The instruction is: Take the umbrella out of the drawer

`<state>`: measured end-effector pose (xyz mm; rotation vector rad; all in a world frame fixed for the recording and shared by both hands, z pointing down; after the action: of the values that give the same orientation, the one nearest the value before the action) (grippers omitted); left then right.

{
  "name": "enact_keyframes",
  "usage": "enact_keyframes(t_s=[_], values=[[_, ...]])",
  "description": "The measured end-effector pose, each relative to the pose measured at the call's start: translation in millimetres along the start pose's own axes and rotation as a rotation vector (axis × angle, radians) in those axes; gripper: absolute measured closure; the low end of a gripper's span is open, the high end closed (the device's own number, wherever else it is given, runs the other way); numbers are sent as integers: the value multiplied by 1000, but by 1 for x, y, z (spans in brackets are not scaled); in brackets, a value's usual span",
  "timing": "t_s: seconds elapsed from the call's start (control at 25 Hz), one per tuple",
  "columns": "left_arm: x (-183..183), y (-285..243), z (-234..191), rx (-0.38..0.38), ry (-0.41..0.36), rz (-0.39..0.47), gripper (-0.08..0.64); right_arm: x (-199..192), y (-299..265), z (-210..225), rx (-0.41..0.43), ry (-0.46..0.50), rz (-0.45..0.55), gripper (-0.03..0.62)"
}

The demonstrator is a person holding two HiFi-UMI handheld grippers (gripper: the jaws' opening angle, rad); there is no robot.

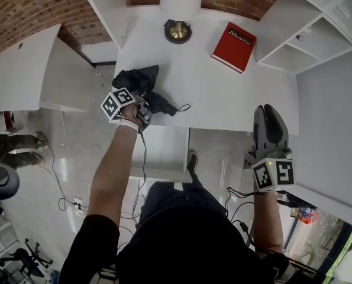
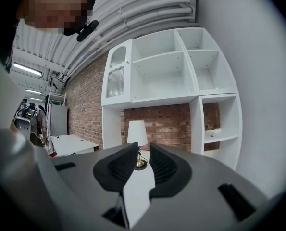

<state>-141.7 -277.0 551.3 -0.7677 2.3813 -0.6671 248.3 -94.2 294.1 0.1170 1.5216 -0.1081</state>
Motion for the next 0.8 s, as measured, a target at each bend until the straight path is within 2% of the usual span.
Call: enact_keyframes(t_s=[0.16, 0.36, 0.48, 0.64, 0.72, 0.8], values=[[-2, -22, -6, 0, 35, -29, 330, -6, -15, 2, 24, -5, -5, 515], [-5, -36, -8, 14, 3, -68, 316, -9, -26, 1, 55, -17, -19, 517], [-6, -35, -6, 11, 14, -61, 307, -9, -29, 1, 65, -23, -15, 516], [-3, -21, -4, 8, 61, -8, 278, -6, -30, 2, 77, -27, -1, 515], [0, -9, -1, -6, 33, 13, 277, -4, -30, 2, 81, -30, 6, 515], [5, 6, 4, -32, -60, 24, 277, -3, -30, 0, 85, -33, 14, 517]])
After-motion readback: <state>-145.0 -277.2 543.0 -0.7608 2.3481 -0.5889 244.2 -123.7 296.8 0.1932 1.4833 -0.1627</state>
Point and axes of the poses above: the fingertips, and each gripper's own axes: y backward along the fingers, z to its right, x out of its top, the point moved 9 cm from there along y, backward along the fingers, and after that the axes turned 9 degrees about z, right-handed, at the moved point
